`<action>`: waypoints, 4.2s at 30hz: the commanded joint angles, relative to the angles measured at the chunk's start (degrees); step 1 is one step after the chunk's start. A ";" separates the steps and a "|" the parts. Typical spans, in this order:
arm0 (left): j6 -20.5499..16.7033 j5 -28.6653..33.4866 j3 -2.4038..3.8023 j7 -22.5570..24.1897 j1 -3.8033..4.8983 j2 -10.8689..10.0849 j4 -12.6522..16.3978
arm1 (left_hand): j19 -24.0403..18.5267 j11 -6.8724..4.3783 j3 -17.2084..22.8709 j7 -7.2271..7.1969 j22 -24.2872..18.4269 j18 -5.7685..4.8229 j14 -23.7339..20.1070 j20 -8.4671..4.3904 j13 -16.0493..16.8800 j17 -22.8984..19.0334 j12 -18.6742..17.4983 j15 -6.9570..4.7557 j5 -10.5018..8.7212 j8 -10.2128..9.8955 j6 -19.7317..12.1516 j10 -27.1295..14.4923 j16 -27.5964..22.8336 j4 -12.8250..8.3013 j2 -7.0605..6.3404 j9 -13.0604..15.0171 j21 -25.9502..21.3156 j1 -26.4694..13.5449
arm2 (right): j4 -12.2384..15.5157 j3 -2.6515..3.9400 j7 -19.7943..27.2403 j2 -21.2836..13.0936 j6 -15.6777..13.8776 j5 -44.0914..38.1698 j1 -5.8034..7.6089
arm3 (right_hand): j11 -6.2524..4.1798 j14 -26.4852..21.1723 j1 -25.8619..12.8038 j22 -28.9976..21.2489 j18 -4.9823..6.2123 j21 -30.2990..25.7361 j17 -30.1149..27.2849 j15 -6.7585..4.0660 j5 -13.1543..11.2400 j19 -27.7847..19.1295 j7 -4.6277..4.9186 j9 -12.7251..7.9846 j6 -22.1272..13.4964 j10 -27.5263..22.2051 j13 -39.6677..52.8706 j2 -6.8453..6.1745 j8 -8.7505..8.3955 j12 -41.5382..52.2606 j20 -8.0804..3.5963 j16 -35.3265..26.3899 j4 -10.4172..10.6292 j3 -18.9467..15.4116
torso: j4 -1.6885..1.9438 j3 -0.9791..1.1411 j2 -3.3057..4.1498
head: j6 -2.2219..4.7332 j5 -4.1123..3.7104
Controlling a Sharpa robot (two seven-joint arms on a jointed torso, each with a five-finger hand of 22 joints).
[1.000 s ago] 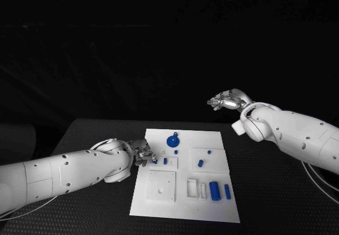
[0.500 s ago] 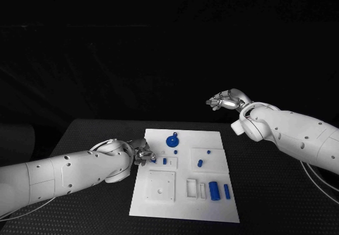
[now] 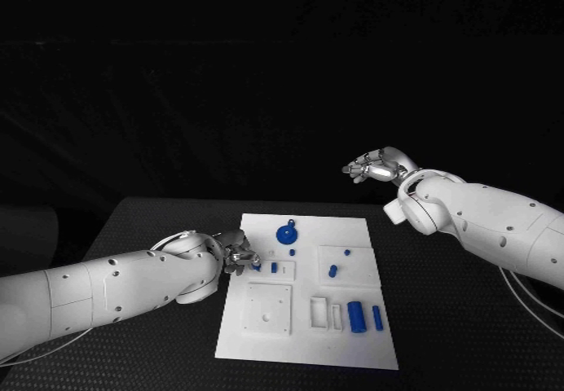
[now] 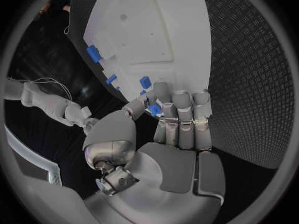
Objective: Assemble the parts on the task board
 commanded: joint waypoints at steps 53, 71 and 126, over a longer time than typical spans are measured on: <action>2.43 -4.36 0.03 -2.15 -0.69 1.56 -0.61 | 0.77 -0.43 0.78 -4.10 1.26 0.70 0.68 -4.08 0.97 0.53 1.44 -0.10 -0.98 0.21 6.76 0.12 0.98 0.64 -0.14 0.26 1.14 0.26 | 0.77 0.01 0.31 -0.31 0.65 0.02 0.00 | 0.11 0.11 -0.13 0.20 0.37 -0.39 0.15 0.19 0.54 0.02 1.10 -0.17 -0.37 0.41 -0.07 0.27 0.36 -0.44 0.24 -0.36 -0.02 -0.28 | -0.03 0.03 0.05 | -0.33 -0.20; 2.98 -5.26 0.03 -2.32 -0.73 1.67 -0.53 | 0.72 -0.42 0.79 -4.10 1.25 0.70 0.67 -4.07 1.13 0.61 1.66 -0.06 -0.61 0.21 6.87 0.08 1.09 0.70 -0.39 0.32 1.32 0.58 | 0.83 0.00 0.29 -0.27 0.69 0.02 0.00 | 0.11 0.09 -0.14 0.25 0.37 -0.46 0.17 0.20 0.59 0.00 1.10 -0.20 -0.36 0.42 -0.07 0.27 0.38 -0.45 0.25 -0.41 -0.01 -0.30 | -0.02 0.01 0.04 | -0.30 -0.06; 4.89 -3.84 0.09 -2.25 -0.56 1.94 -0.21 | 0.60 -1.70 0.51 -5.40 1.16 1.26 1.77 -3.73 4.25 2.19 7.65 0.18 13.39 2.08 9.73 0.01 3.99 -1.02 0.02 1.25 4.21 0.45 | 0.96 0.00 0.13 -0.48 0.82 0.02 0.01 | 0.09 0.09 -0.08 0.52 0.44 -0.74 0.29 0.23 1.63 0.02 1.08 -0.35 -0.32 0.49 -0.06 0.32 0.48 -0.53 0.32 -0.60 0.05 -0.25 | 0.05 -0.26 -0.10 | -0.60 0.23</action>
